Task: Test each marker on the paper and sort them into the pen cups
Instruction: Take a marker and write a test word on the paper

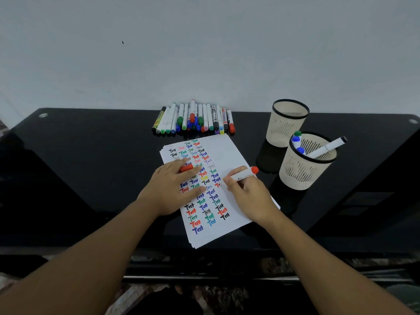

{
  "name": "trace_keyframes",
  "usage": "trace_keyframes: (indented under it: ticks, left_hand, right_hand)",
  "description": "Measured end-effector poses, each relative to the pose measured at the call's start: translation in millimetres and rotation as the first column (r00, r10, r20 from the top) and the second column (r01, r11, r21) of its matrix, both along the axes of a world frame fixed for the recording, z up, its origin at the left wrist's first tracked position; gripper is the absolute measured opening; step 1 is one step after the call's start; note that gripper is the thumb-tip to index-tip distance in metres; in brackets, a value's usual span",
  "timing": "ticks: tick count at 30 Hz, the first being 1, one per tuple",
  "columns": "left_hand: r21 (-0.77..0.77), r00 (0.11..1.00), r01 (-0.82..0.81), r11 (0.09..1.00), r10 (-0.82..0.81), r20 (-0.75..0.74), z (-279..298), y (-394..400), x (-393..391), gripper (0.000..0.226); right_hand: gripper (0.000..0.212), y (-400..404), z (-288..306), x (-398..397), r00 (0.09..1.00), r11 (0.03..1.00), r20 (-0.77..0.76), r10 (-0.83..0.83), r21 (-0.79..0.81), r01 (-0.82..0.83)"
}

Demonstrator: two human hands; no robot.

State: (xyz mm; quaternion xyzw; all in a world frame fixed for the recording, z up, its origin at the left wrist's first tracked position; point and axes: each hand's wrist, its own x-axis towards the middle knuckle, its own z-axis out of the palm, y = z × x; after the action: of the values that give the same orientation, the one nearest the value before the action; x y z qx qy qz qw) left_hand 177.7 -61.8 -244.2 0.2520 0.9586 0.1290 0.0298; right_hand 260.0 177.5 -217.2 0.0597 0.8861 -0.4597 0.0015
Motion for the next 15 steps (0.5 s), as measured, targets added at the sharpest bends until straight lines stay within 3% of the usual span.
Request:
trace_keyframes:
  ticks: [15]
  left_hand:
    - [0.007, 1.000, 0.003, 1.000, -0.003, -0.009, -2.3, -1.0, -1.4, 0.078]
  right_hand:
    - [0.021, 0.5, 4.1, 1.7, 1.000, 1.000, -0.014, -0.016, -0.014, 0.015]
